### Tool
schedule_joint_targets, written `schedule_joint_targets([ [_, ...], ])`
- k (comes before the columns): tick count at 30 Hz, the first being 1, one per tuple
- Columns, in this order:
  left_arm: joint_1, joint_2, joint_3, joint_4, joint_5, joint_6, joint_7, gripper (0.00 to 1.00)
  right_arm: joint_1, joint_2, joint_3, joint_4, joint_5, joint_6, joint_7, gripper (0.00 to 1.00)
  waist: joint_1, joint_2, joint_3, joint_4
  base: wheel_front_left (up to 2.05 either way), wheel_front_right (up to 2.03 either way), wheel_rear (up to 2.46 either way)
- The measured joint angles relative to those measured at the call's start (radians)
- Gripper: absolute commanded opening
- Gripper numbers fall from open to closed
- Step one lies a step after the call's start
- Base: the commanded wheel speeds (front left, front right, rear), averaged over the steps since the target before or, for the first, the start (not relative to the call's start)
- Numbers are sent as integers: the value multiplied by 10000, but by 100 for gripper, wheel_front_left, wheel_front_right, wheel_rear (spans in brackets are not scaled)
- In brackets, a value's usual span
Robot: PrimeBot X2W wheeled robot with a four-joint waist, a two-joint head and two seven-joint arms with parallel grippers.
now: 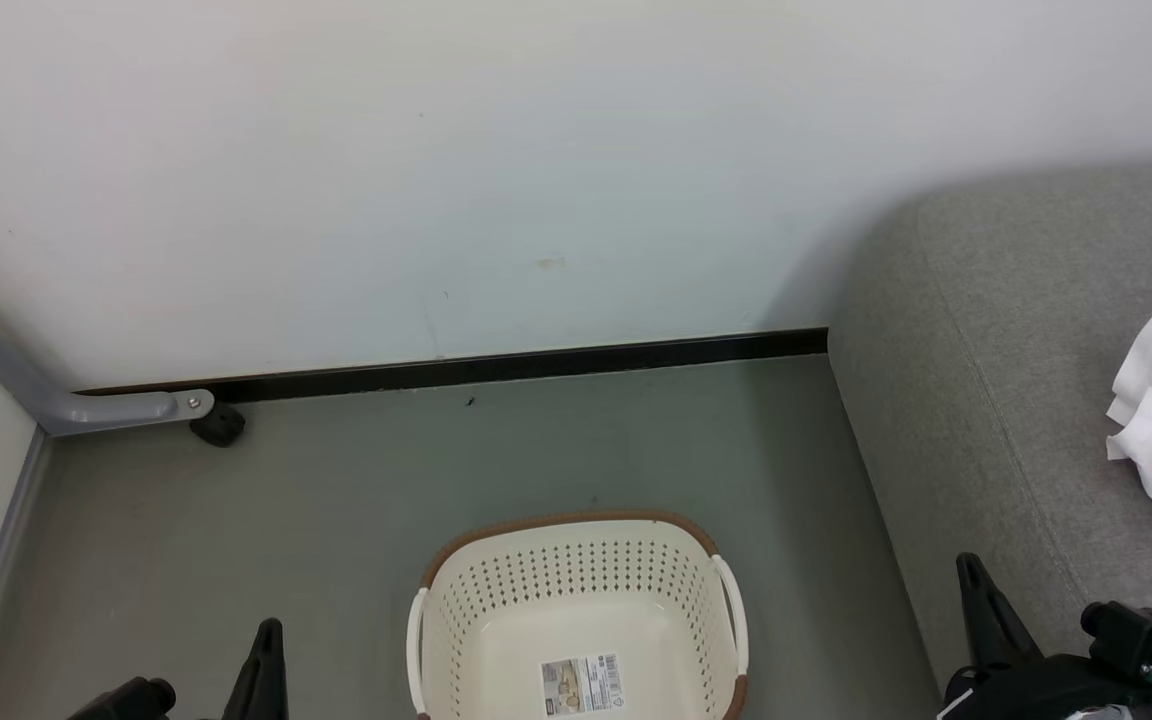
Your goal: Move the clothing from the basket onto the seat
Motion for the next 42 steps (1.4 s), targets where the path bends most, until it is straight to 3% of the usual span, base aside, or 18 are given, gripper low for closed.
schedule_joint_targets([
  [42,-408,-943,1724,-8,-3841,-1043,1490,0,-163,188,-1333,-625,6065,180,1572,0,0,-1,59,-124,0,0,0],
])
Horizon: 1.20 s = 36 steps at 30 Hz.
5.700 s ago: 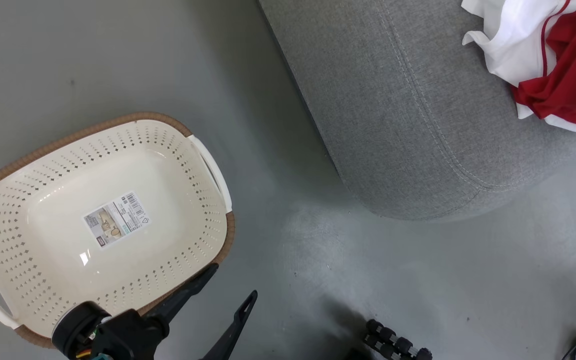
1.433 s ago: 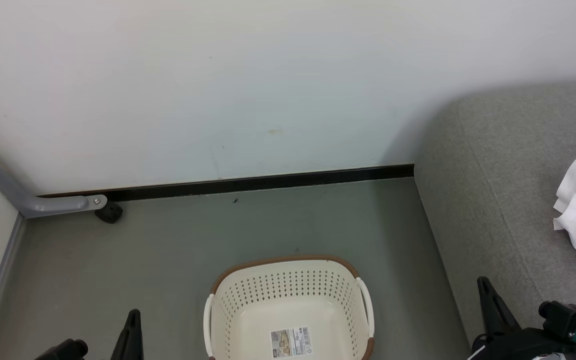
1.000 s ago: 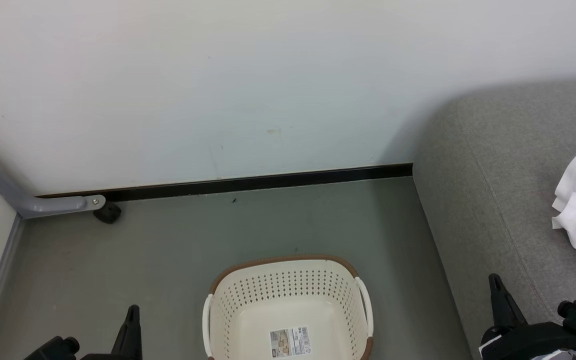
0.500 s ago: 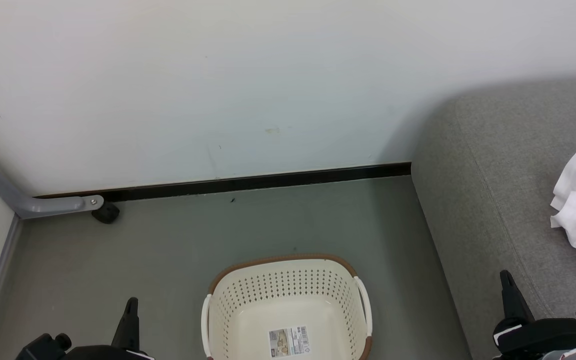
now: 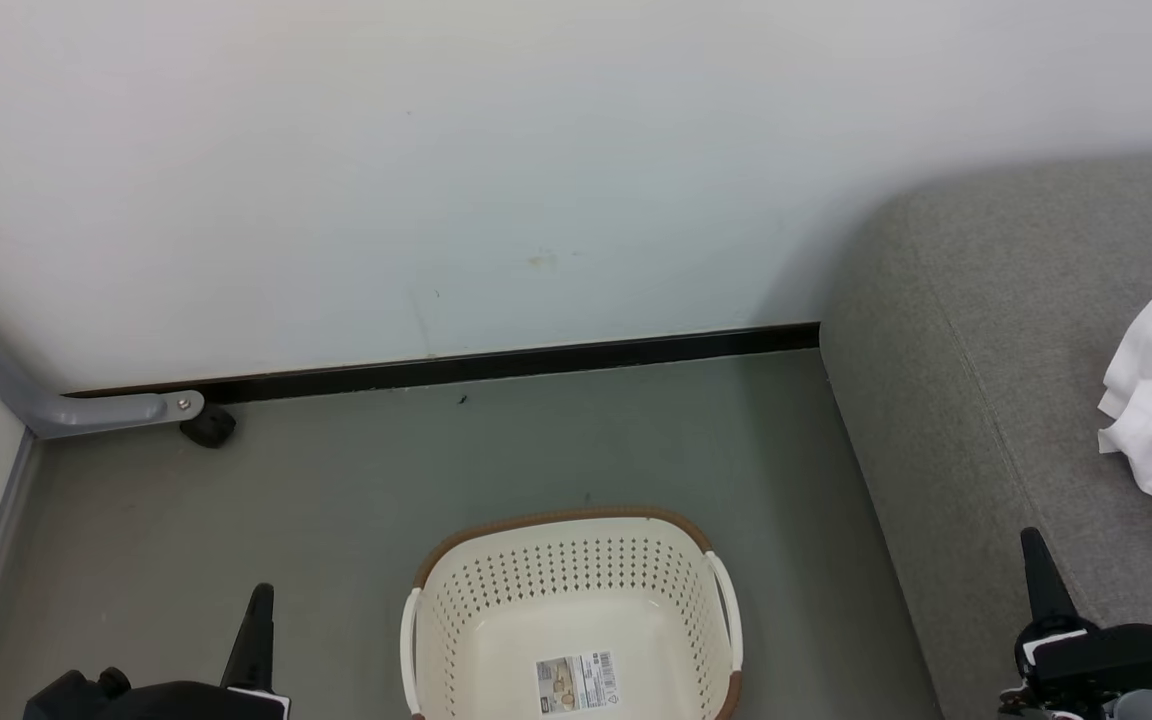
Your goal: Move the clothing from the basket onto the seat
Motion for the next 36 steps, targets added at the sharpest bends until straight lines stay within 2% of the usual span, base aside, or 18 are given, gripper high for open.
schedule_joint_targets([
  [36,-494,-786,1455,-17,-3271,-867,1172,0,-96,163,-1087,-464,5005,184,1225,0,-1,-1,47,-98,0,0,0],
])
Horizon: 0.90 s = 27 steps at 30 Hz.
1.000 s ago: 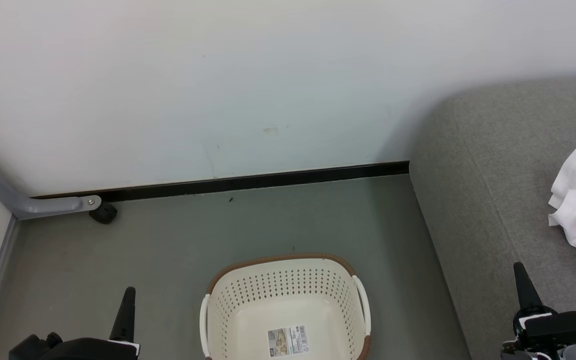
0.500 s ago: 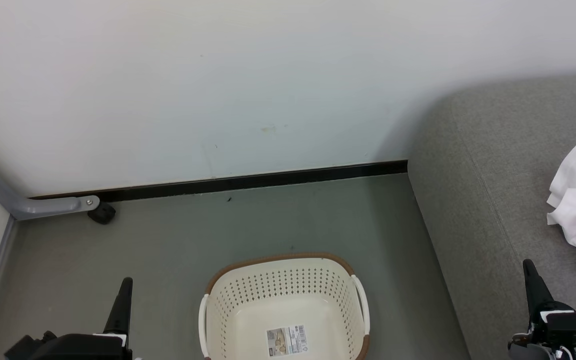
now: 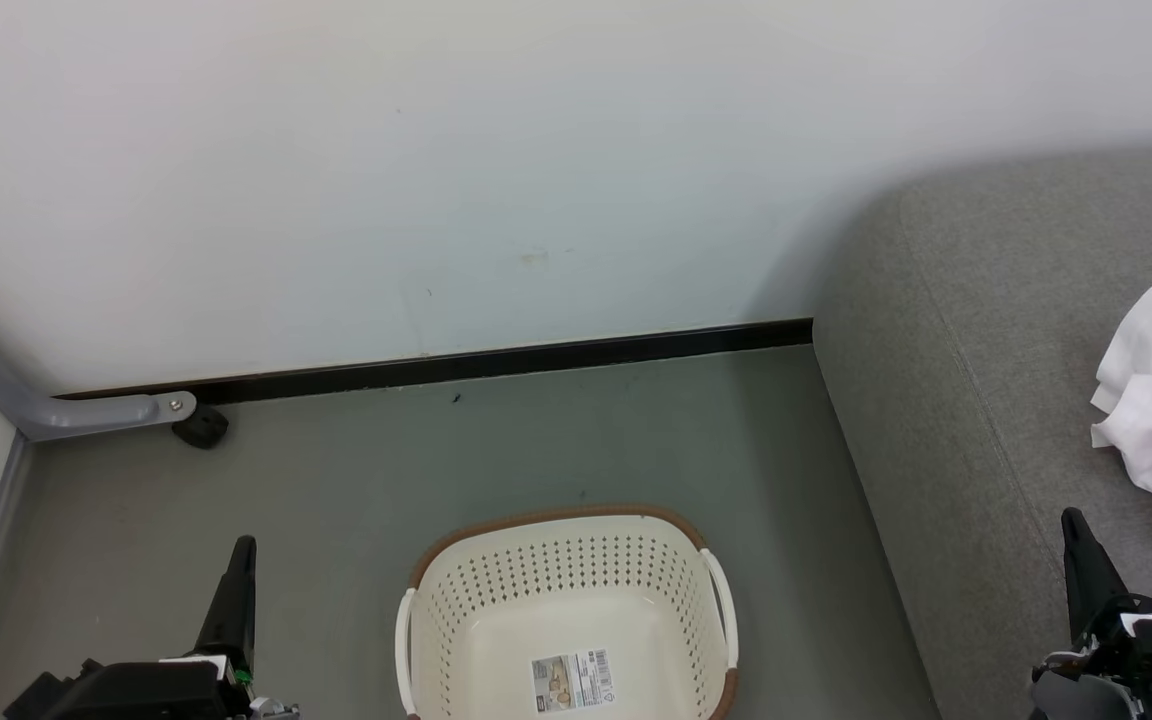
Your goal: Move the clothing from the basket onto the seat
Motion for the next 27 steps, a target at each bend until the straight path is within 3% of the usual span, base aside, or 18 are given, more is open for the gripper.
schedule_joint_targets([
  [27,-24,-17,8,-4,-81,0,0,0,-1,10,-4,-15,6,2,0,0,-1,1,1,1,0,0,0],
])
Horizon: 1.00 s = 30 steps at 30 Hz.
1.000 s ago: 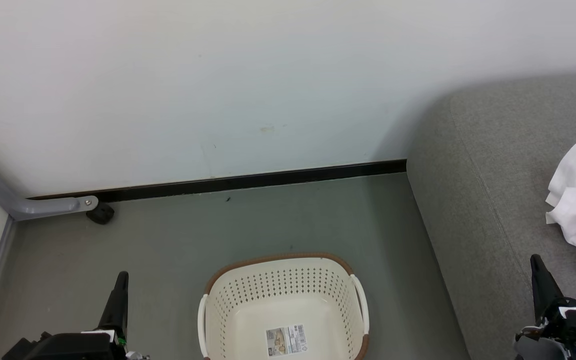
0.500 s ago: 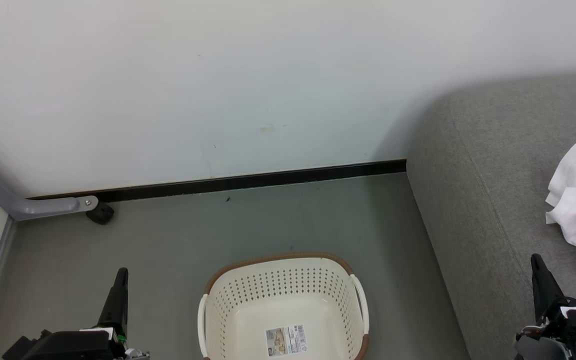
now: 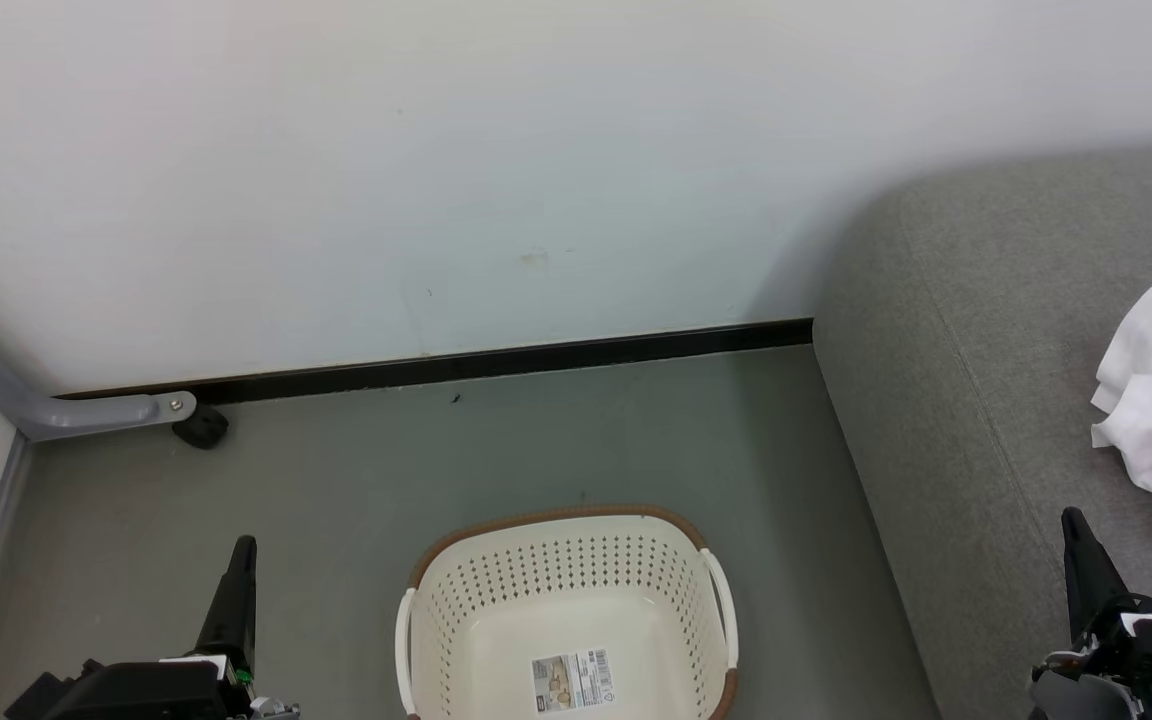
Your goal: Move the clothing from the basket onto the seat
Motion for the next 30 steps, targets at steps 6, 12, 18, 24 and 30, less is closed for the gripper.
schedule_joint_targets([
  [6,0,-2,0,0,0,0,0,0,0,0,0,-2,0,0,0,0,0,0,0,0,0,0,0],
  [12,0,-2,0,0,0,0,0,0,0,0,0,-2,0,0,0,0,0,0,0,0,0,0,0],
  [18,0,-2,0,0,0,0,0,0,0,0,0,-4,2,0,0,0,0,0,0,0,0,0,0],
  [24,0,-2,0,0,0,0,0,0,0,0,0,-6,2,0,0,0,0,0,0,0,0,0,0],
  [30,0,-2,0,0,0,0,0,0,0,0,0,-6,2,0,0,0,0,0,0,0,0,0,0],
])
